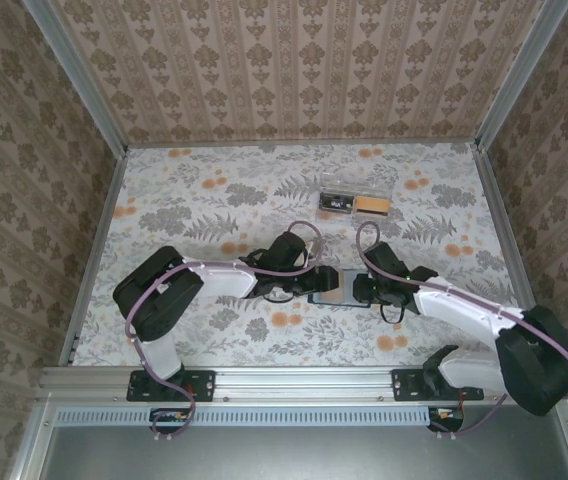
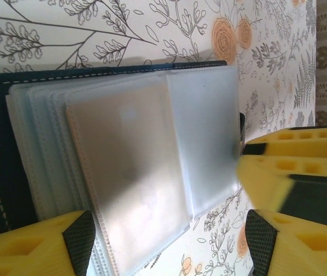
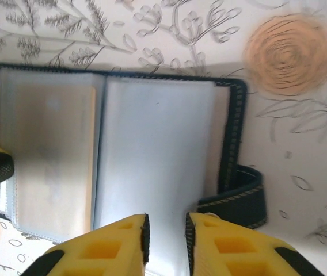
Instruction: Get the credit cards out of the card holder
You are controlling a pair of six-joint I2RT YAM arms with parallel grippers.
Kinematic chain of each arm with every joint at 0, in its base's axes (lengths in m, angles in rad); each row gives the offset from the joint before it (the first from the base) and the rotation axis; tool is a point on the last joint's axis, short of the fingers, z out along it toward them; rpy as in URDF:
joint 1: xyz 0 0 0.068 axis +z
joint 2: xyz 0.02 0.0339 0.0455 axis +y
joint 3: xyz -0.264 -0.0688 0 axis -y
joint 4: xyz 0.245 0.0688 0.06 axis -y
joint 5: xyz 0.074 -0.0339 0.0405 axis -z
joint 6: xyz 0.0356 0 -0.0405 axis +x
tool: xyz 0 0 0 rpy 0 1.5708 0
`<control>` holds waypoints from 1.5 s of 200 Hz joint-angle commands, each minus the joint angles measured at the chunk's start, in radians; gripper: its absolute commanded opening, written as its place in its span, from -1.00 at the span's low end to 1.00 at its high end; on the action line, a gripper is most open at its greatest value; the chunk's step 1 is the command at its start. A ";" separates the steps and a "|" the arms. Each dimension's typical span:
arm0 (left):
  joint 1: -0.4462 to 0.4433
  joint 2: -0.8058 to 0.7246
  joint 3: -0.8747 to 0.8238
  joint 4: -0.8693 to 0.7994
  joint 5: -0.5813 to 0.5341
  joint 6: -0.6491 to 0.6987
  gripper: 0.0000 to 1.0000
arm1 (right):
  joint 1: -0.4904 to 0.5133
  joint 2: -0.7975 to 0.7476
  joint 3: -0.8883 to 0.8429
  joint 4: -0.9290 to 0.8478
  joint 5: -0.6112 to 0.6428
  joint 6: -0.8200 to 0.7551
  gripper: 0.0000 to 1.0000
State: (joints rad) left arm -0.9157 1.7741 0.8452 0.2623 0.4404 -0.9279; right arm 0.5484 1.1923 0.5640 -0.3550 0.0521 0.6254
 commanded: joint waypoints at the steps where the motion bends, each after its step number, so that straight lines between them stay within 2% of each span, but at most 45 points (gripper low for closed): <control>1: -0.005 -0.011 0.017 -0.050 -0.022 0.016 0.46 | -0.003 -0.060 0.010 -0.103 0.080 0.066 -0.40; 35: -0.007 -0.015 0.018 -0.056 -0.023 0.021 0.45 | -0.018 -0.077 -0.046 -0.079 0.034 0.102 -0.35; 85: -0.007 -0.014 0.027 -0.070 -0.022 0.027 0.46 | -0.024 0.010 -0.070 0.019 -0.035 0.122 -0.32; 125: -0.009 -0.012 0.036 -0.070 -0.013 0.033 0.47 | -0.023 0.051 -0.079 0.076 -0.080 0.122 -0.49; 141: -0.011 -0.006 0.043 -0.044 0.007 0.029 0.54 | -0.024 0.051 -0.081 0.086 -0.094 0.119 -0.52; 300: -0.023 -0.019 0.026 0.072 0.056 0.015 0.74 | -0.023 0.044 -0.096 0.082 -0.084 0.125 -0.50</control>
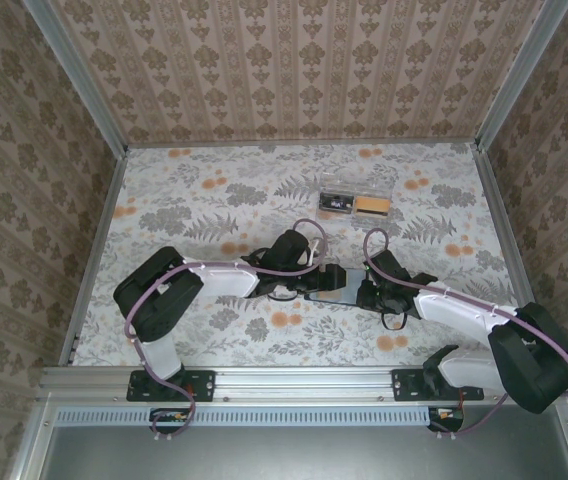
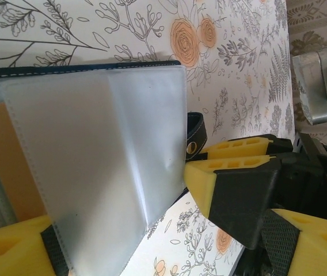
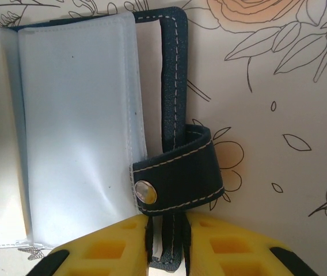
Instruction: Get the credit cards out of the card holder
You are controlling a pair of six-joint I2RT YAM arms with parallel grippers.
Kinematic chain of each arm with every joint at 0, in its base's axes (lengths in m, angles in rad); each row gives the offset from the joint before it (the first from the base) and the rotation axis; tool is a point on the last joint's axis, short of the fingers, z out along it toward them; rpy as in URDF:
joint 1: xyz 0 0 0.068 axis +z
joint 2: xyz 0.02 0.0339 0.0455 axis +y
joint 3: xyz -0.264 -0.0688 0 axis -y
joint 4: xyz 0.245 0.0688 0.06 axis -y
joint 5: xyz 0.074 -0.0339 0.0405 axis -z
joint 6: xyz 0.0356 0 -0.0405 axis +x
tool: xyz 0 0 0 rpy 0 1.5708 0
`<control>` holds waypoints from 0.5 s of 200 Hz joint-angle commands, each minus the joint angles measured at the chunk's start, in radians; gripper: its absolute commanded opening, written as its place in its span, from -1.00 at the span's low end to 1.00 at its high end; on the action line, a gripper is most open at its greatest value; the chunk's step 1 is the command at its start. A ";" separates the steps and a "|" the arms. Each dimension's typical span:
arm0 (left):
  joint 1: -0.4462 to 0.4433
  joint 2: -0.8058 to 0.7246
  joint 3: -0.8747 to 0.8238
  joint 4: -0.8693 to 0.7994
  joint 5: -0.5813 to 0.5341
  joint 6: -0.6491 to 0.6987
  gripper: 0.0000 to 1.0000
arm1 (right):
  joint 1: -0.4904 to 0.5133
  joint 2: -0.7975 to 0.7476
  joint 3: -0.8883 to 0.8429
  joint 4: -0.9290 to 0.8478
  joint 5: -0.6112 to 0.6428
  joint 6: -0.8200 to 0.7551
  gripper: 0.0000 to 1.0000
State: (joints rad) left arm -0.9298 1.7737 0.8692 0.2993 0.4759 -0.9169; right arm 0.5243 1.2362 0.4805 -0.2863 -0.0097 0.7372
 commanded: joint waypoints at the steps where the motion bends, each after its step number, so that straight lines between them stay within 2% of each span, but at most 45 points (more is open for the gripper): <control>1: -0.010 -0.019 0.002 0.036 0.021 0.004 0.74 | 0.000 0.000 -0.013 0.013 -0.022 0.013 -0.50; 60: -0.032 -0.024 0.062 0.043 0.047 0.021 0.73 | -0.003 -0.035 -0.033 0.010 0.003 0.038 -0.49; 100: -0.050 0.012 0.113 0.032 0.051 0.021 0.69 | -0.037 -0.179 -0.092 -0.019 0.047 0.106 -0.48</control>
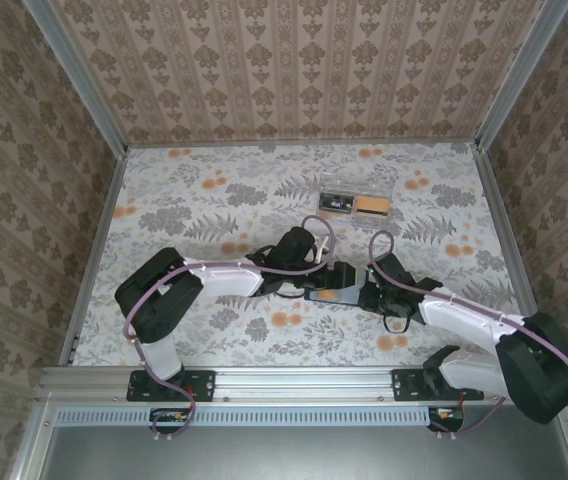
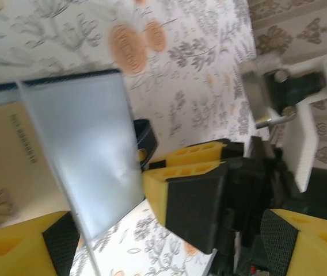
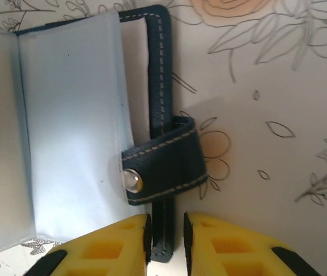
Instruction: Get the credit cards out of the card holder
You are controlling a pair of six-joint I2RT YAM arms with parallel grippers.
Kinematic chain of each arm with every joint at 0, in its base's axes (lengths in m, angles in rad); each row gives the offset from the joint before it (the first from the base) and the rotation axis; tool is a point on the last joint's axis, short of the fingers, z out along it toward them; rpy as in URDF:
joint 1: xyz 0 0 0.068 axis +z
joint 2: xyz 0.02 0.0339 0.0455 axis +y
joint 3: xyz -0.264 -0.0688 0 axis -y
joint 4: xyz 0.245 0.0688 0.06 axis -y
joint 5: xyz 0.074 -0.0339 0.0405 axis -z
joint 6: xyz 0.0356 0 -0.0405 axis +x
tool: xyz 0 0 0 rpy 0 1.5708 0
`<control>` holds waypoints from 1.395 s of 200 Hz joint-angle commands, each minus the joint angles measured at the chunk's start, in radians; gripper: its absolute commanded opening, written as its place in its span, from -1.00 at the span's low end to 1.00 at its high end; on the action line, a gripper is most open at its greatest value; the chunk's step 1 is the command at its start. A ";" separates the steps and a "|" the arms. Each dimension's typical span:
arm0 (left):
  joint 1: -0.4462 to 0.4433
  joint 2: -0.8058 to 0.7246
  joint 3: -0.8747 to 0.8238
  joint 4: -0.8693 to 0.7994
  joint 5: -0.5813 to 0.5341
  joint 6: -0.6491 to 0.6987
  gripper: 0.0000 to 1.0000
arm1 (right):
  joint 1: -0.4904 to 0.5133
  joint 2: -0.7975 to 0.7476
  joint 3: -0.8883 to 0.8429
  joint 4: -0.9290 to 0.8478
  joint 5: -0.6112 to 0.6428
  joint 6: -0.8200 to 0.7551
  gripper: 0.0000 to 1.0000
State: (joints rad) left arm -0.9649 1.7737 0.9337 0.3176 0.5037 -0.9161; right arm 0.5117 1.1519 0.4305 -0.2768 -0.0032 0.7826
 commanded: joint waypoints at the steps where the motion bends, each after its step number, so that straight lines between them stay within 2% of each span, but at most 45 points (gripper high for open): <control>1: -0.015 0.013 0.050 0.014 0.024 0.020 0.69 | -0.026 -0.099 -0.044 -0.029 0.041 0.062 -0.48; 44: -0.044 0.077 0.105 0.005 0.030 0.011 0.67 | -0.065 -0.286 -0.096 -0.096 0.056 0.082 -0.46; 75: -0.057 0.102 0.121 0.007 0.041 0.006 0.66 | -0.075 -0.352 -0.098 -0.138 0.053 0.076 -0.44; 119: -0.041 0.039 0.091 -0.028 0.006 0.026 0.65 | -0.076 -0.354 -0.080 -0.114 0.015 0.042 -0.44; 152: 0.017 -0.054 0.023 -0.111 -0.042 0.062 0.56 | -0.074 -0.331 -0.032 -0.061 -0.066 -0.006 -0.47; 184: 0.069 -0.093 -0.029 -0.204 -0.097 0.096 0.17 | -0.057 -0.258 0.027 0.015 -0.148 -0.034 -0.51; 200: 0.083 -0.094 -0.045 -0.218 -0.102 0.103 -0.28 | -0.047 -0.193 0.055 0.048 -0.175 -0.039 -0.56; 232: 0.104 -0.074 -0.054 -0.235 -0.113 0.109 -1.00 | -0.038 -0.071 0.090 0.132 -0.229 -0.033 -0.57; 279: 0.113 -0.021 -0.050 -0.238 -0.105 0.109 -1.00 | -0.035 0.073 0.120 0.207 -0.287 -0.015 -0.60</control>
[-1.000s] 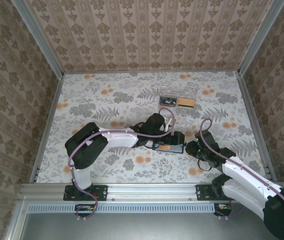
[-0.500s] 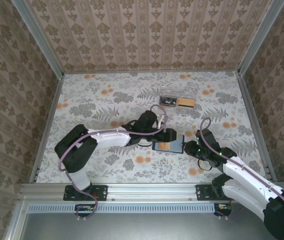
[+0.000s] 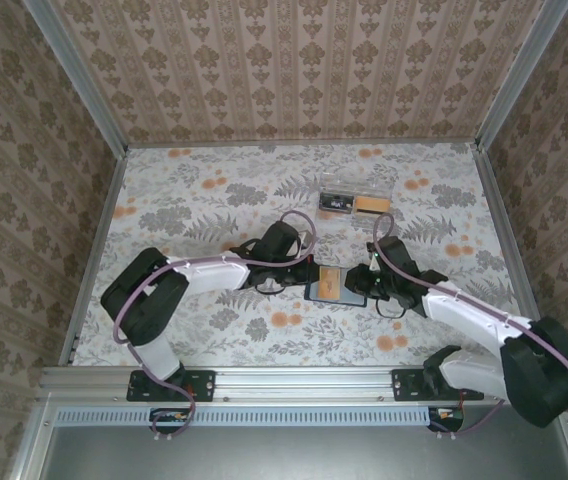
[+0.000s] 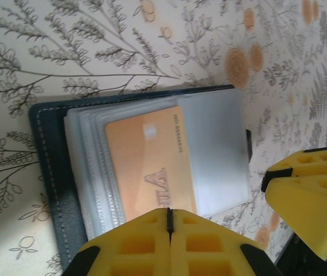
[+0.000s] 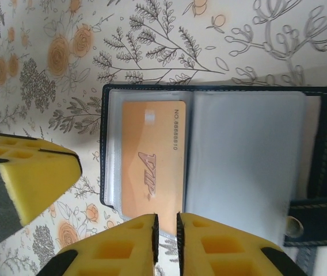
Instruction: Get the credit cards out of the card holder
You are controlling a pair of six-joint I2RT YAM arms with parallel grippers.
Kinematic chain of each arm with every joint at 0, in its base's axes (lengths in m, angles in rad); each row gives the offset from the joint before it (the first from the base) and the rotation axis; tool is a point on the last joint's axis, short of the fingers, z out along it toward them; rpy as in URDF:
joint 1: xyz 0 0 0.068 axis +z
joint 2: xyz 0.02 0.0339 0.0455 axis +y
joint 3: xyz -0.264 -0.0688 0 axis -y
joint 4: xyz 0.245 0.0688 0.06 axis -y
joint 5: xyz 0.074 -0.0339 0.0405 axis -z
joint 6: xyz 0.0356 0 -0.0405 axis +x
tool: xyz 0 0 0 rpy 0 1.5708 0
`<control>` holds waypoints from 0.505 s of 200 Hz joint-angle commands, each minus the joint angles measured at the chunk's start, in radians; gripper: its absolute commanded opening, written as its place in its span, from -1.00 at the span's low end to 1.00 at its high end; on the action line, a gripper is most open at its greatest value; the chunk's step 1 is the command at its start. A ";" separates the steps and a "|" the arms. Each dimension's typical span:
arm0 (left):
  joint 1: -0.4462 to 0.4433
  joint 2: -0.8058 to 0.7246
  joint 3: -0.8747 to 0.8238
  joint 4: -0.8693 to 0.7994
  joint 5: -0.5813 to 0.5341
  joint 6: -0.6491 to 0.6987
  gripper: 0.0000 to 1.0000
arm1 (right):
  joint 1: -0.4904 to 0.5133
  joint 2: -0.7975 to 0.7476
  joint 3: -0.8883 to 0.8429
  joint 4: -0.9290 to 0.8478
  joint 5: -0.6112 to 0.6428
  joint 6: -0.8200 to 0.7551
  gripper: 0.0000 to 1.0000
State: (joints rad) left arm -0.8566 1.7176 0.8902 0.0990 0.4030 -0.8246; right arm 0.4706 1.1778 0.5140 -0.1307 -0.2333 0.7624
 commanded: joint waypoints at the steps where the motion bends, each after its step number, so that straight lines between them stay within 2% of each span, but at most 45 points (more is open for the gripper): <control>1: 0.004 0.036 -0.006 -0.020 -0.004 0.018 -1.00 | 0.007 0.049 0.036 0.061 -0.057 0.006 -0.60; 101: 0.001 0.102 0.001 -0.043 -0.004 0.001 -1.00 | 0.001 0.206 0.058 0.101 -0.080 0.004 -0.57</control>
State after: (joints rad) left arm -0.8558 1.8008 0.8902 0.0891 0.4030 -0.8253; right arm 0.4721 1.3682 0.5484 -0.0486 -0.2966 0.7624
